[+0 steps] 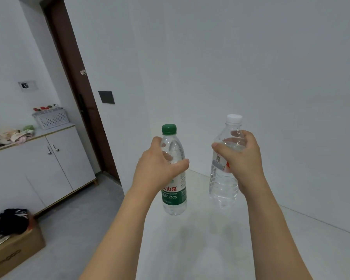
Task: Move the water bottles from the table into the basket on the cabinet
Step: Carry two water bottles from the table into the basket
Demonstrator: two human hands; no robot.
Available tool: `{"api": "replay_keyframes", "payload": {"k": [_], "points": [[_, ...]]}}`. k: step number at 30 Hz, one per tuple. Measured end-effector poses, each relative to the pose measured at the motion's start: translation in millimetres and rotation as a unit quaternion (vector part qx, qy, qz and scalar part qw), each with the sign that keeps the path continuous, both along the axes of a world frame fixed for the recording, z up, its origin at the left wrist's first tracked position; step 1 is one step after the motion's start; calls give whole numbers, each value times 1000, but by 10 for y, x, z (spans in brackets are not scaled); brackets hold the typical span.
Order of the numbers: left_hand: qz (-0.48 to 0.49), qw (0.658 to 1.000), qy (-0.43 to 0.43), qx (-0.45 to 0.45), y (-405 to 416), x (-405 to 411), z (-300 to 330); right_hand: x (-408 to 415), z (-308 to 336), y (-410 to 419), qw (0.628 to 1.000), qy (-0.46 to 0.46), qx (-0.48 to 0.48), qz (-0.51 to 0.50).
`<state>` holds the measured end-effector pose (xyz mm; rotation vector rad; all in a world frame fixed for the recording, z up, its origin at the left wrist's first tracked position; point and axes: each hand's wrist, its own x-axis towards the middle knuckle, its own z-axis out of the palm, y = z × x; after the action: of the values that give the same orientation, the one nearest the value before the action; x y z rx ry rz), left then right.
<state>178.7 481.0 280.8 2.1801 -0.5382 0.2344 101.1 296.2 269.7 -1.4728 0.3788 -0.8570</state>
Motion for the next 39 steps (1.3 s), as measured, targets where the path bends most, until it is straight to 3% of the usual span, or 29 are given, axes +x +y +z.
{"api": "replay_keyframes", "payload": {"k": [11, 27, 39], "points": [[21, 999, -7, -34, 513, 1195, -63, 1269, -84, 553, 999, 21, 1, 25], [24, 999, -28, -25, 2645, 3136, 61, 3246, -19, 2686, 999, 0, -7, 41], [44, 998, 9, -36, 3503, 4436, -181, 4614, -140, 3497, 997, 32, -19, 62]]}}
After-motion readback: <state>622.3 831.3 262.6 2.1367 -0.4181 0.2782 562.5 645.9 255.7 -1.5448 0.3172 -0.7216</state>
